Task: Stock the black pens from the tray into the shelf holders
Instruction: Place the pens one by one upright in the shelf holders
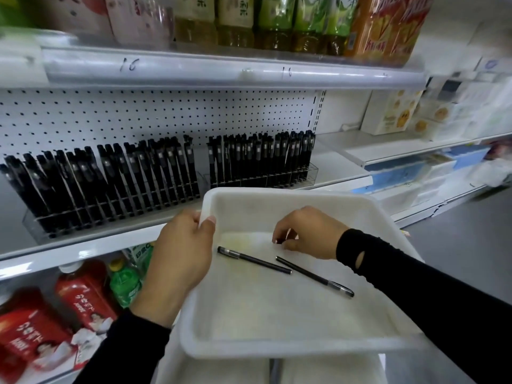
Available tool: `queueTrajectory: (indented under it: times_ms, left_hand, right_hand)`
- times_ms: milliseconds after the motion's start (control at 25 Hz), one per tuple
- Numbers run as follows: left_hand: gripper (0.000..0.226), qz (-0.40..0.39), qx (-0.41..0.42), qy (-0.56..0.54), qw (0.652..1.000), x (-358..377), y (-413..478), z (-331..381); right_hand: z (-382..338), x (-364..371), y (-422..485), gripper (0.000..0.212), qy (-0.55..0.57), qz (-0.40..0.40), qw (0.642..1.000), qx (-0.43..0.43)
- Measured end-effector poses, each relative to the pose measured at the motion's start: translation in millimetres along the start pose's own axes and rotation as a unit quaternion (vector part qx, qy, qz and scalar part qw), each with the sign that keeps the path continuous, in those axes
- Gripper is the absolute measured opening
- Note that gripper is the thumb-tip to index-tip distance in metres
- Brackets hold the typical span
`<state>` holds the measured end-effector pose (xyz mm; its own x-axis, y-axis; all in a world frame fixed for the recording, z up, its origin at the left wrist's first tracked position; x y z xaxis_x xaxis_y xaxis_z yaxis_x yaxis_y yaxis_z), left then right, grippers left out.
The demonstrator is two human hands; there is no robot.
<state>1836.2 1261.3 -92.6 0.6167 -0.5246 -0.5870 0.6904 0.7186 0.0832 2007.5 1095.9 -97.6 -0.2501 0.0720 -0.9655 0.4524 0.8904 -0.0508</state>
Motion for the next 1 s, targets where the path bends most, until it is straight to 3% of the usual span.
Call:
queueTrajectory:
  times_ms: [80, 160, 280, 360, 400, 520, 600, 680, 840, 1000]
  left_hand:
    - [0.021, -0.002, -0.001, -0.001, 1.000, 0, 1, -1]
    - [0.022, -0.002, -0.001, 0.005, 1.000, 0, 1, -2]
    - [0.025, -0.004, 0.003, 0.017, 1.000, 0, 2, -1]
    - [0.024, -0.004, 0.001, 0.014, 1.000, 0, 1, -1]
    - [0.024, -0.003, -0.001, 0.013, 1.000, 0, 1, -1]
    - [0.022, 0.000, 0.001, 0.017, 1.000, 1, -1, -1]
    - [0.021, 0.001, 0.002, 0.014, 1.000, 1, -1, -1]
    - [0.021, -0.001, -0.003, 0.008, 1.000, 1, 0, -2]
    - [0.021, -0.006, -0.009, 0.002, 1.000, 0, -1, -3]
    - [0.022, -0.008, -0.003, 0.003, 1.000, 0, 0, -4]
  right_hand:
    - [-3, -15, 0, 0.006, 0.012, 0.040, 0.999, -0.005]
    - [-5, -34, 0, 0.010, 0.062, 0.135, 0.989, 0.000]
    - [4, -52, -5, 0.020, 0.224, 0.269, 0.936, 0.042]
    - [12, -45, -7, 0.023, 0.332, 0.223, 0.914, 0.074]
    - [17, -39, -7, 0.022, 0.328, 0.182, 0.923, 0.083]
    - [29, -21, -5, 0.013, 0.122, 0.064, 0.987, 0.089]
    - [26, -10, -3, 0.015, -0.014, -0.010, 0.998, 0.058]
    - [21, 0, 0, 0.017, -0.068, -0.063, 0.994, 0.054]
    - [11, -10, -3, 0.004, -0.043, -0.033, 0.996, 0.064]
    - [1, -48, -9, 0.006, 0.191, 0.042, 0.979, 0.061]
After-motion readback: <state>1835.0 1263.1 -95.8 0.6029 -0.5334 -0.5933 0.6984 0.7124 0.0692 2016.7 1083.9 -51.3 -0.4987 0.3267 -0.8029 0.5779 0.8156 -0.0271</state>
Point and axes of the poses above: each hand's wrist, its own y-axis towards the middle knuckle, its own x-axis out of the palm, z = x × y, the point moved 2 cm from there along y, towards the middle knuckle, and after that the axes turned 3 degrees about y, right-handed, at the moved point
